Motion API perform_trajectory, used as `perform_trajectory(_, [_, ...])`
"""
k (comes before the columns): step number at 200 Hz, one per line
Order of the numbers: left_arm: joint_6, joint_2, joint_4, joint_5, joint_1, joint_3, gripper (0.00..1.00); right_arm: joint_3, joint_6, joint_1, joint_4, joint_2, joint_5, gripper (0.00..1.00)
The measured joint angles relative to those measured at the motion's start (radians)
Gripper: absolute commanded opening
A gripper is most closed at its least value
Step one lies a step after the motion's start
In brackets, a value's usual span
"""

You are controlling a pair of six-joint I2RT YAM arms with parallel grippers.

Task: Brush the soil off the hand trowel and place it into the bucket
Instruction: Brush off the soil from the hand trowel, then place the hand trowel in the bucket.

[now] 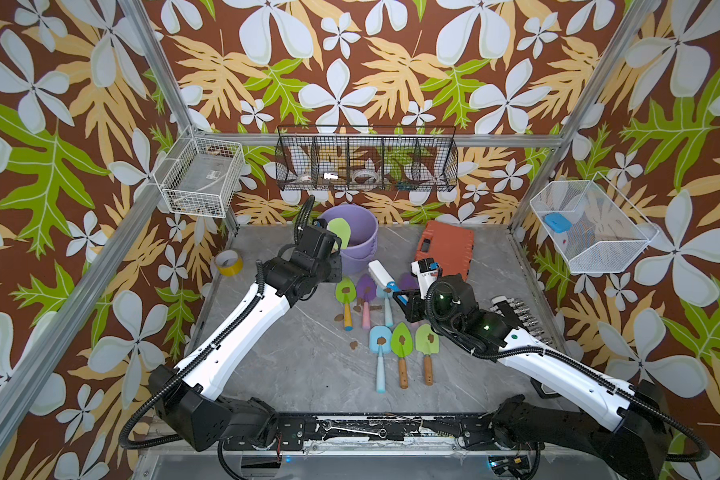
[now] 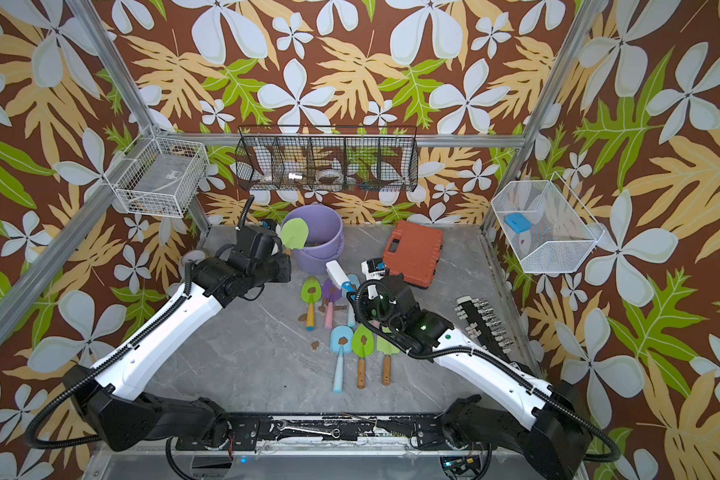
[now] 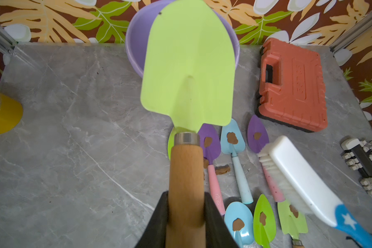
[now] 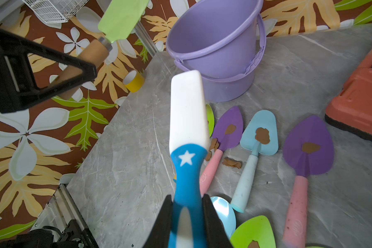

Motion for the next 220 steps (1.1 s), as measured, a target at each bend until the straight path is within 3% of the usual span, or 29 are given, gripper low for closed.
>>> perform_trajectory(150, [0.045, 0.473, -0.005, 0.085, 0.096, 0.424, 0.0, -0.02, 0.002, 0.0, 0.006, -0.019, 0.023, 0.0])
perform_trajectory(180, [0.043, 0.544, -0.013, 0.089, 0.1, 0.492, 0.31, -0.04, 0.002, 0.0, 0.006, -0.043, 0.032, 0.0])
perform_trajectory(220, [0.038, 0.572, -0.026, 0.084, 0.101, 0.513, 0.53, -0.049, 0.001, 0.0, 0.003, -0.05, 0.046, 0.0])
